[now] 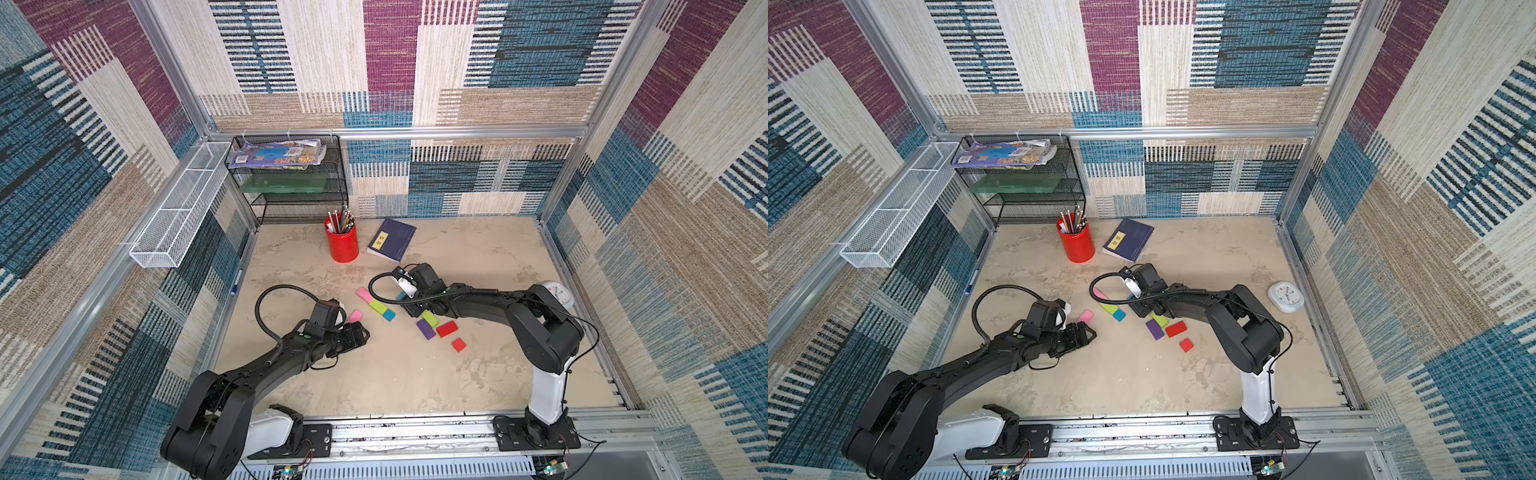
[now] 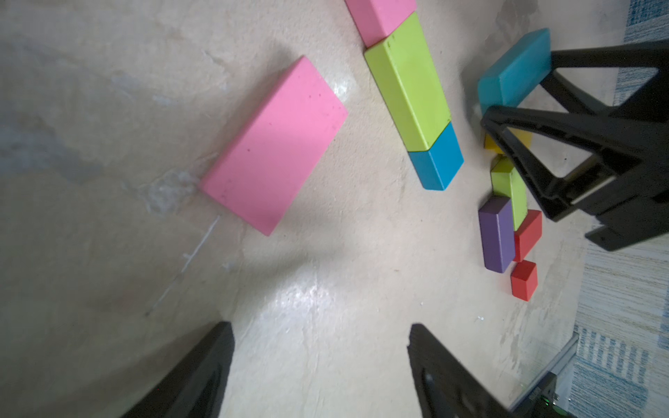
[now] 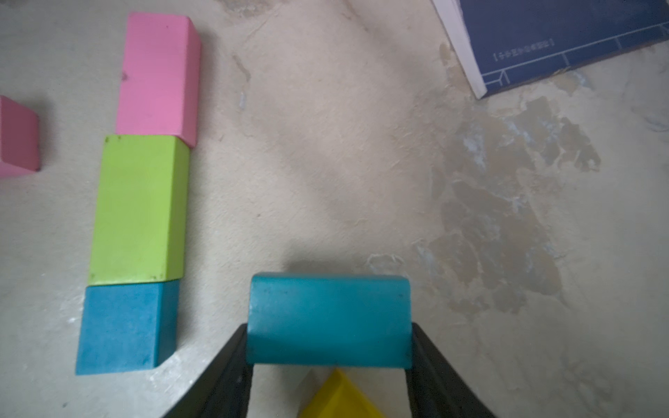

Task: Assemble the letter v with building blocks
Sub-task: Assemble the building block at the center of the board.

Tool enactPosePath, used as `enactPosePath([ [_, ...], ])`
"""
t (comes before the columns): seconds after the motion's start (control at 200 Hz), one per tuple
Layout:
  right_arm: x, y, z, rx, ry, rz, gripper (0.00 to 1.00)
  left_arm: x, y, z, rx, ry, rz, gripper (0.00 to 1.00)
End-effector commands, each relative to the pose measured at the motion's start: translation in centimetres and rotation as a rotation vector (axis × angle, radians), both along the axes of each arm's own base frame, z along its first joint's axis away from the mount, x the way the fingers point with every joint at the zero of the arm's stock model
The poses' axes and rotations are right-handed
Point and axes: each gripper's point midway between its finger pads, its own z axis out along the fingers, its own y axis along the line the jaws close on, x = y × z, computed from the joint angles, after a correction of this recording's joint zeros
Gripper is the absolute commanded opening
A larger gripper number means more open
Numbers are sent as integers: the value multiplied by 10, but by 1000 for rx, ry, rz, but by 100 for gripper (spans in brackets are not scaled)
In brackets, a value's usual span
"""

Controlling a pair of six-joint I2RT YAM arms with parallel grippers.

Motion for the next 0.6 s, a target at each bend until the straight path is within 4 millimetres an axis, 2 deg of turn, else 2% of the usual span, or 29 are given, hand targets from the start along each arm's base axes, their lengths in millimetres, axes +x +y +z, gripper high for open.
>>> enactPosePath([
  [0.0, -4, 10, -1, 21, 18, 62, 56, -2, 0, 0, 12, 5, -22, 79],
  [0.21, -15, 14, -10, 28, 59, 99, 57, 0, -3, 2, 0, 1, -26, 79],
  [0.426, -17, 12, -21, 5, 77, 99, 60, 4, -8, 3, -24, -1, -33, 79],
  [0.596, -15, 11, -19, 8, 75, 85, 77, 5, -10, 2, -32, 1, -37, 78],
])
